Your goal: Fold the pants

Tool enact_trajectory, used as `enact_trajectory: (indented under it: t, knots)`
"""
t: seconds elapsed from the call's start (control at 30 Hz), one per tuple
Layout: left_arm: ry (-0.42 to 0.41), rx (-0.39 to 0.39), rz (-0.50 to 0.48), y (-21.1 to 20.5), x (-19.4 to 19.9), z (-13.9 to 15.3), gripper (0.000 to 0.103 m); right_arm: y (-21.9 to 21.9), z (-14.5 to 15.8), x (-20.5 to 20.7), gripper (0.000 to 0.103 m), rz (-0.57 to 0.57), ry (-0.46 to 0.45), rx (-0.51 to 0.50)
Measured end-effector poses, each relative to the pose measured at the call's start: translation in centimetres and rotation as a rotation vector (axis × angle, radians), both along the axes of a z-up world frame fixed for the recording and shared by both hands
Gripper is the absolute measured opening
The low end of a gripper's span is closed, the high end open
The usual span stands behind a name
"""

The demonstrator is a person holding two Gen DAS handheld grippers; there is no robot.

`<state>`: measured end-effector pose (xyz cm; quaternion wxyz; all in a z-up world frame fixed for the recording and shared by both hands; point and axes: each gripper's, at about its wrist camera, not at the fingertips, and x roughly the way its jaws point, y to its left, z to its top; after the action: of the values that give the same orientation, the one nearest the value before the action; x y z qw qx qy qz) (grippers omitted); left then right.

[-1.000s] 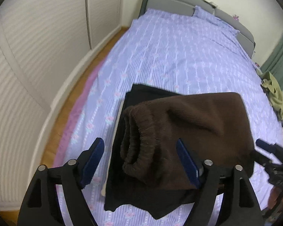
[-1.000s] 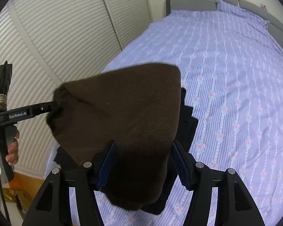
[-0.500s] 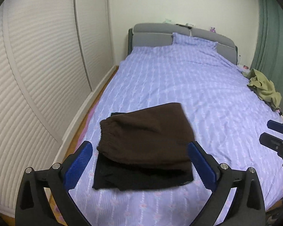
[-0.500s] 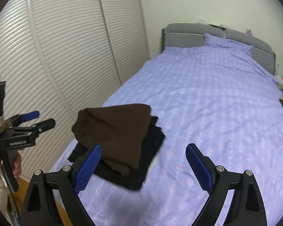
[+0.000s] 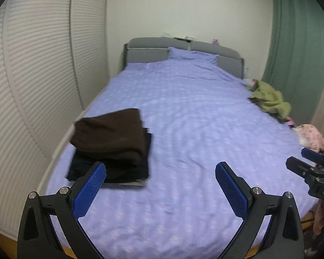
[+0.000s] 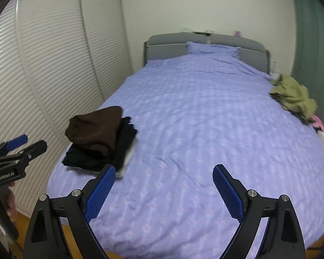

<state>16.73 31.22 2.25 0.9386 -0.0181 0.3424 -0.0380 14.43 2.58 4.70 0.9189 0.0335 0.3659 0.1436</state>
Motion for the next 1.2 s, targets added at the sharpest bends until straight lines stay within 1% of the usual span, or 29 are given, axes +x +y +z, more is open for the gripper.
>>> enact_trajectory:
  t: [0.13, 0.3, 0.47, 0.57, 0.7, 0.93, 1.2]
  knots:
    - [-0.017, -0.01, -0.012, -3.8, -3.7, 0.8, 0.103, -4.4, 1.1, -4.0, 0.092, -0.036, -0.02, -0.009]
    - [-0.021, -0.012, -0.029, -7.9, -7.7, 1.2, 0.103, -9.4, 1.4, -8.6, 0.092, -0.076, -0.026, -0.005]
    - [-0.04, 0.003, -0.039, -11.0, -11.3, 1.8, 0.103, -12.9, 1.4, -12.5, 0.092, -0.096, -0.03, 0.002]
    - [-0.036, 0.014, -0.052, -12.2, -12.9, 2.2, 0.103, -14.4, 1.5, -14.2, 0.092, -0.112, -0.032, 0.003]
    - [-0.045, 0.038, -0.065, -13.2, -14.4, 2.9, 0.103, -15.6, 1.8, -15.5, 0.092, -0.126, -0.036, 0.017]
    - [-0.062, 0.073, -0.092, -14.1, -15.4, 3.5, 0.103, -16.4, 2.4, -17.1, 0.092, -0.147, -0.048, 0.022]
    - [-0.069, 0.063, -0.095, -14.3, -16.5, 4.0, 0.103, -16.7, 2.7, -18.1, 0.092, -0.154, -0.053, 0.024]
